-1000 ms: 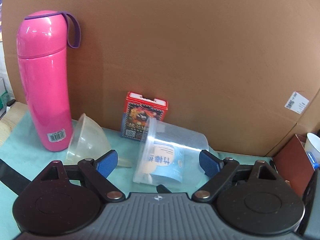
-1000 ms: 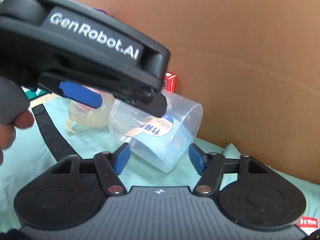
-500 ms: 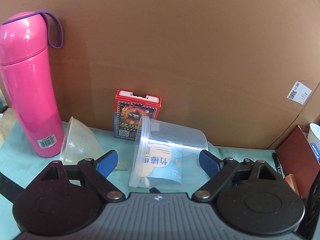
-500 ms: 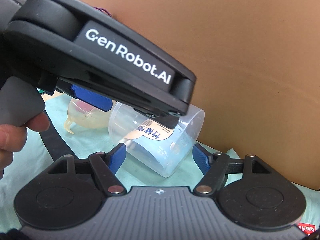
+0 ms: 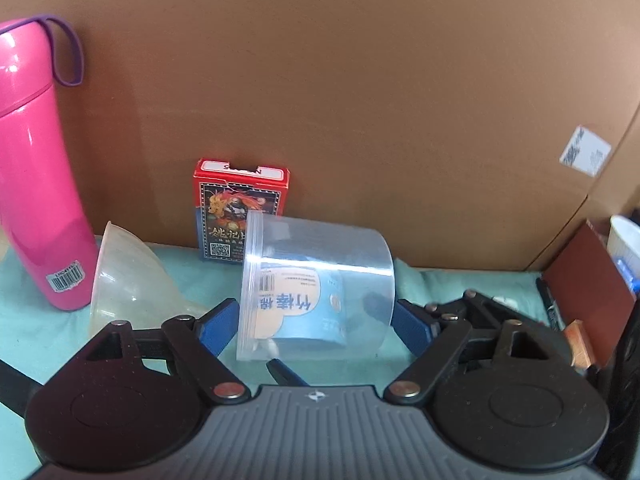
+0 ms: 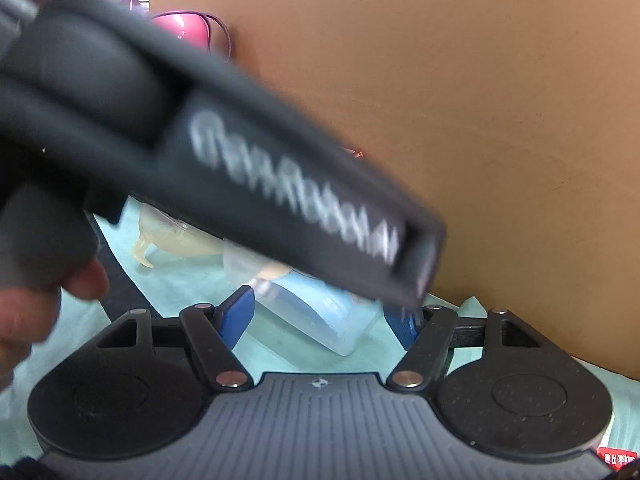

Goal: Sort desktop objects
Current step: 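Lift the clear container with the left gripper and carry it to the brown box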

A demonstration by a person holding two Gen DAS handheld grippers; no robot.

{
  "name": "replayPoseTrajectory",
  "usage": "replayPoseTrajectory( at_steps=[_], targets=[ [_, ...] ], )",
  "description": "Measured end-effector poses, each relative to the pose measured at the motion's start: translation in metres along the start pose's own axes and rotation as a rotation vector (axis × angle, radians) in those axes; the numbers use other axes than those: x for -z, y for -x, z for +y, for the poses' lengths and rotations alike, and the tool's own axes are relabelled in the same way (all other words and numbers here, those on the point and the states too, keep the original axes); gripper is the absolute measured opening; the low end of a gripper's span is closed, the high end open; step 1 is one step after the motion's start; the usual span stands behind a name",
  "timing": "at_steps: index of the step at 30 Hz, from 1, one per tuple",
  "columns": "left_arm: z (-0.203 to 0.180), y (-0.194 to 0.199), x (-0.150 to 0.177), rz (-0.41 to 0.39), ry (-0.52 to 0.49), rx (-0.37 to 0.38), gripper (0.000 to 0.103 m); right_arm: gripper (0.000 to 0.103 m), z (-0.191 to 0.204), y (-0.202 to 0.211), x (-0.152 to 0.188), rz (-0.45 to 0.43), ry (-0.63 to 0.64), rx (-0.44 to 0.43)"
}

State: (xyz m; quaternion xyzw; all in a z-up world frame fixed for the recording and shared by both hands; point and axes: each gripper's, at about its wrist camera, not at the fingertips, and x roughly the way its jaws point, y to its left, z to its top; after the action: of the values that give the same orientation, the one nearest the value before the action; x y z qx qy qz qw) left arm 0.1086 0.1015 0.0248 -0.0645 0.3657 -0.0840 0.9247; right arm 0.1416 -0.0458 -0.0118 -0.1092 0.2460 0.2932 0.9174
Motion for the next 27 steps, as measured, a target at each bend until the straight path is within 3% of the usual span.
replayPoseTrajectory(
  at_steps=[6,18,27],
  targets=[
    [-0.004,0.002,0.001,0.002,-0.021,-0.023,0.085,0.07,0.002,-0.002,0.0,0.006,0.018,0.007],
    [-0.027,0.05,0.013,-0.09,-0.07,-0.031,0.085,0.069,0.007,0.037,0.003,-0.076,0.046,0.029],
    [-0.091,0.092,0.007,-0.199,-0.164,-0.005,0.085,0.069,-0.002,0.102,0.0,-0.19,0.058,0.134]
  ],
)
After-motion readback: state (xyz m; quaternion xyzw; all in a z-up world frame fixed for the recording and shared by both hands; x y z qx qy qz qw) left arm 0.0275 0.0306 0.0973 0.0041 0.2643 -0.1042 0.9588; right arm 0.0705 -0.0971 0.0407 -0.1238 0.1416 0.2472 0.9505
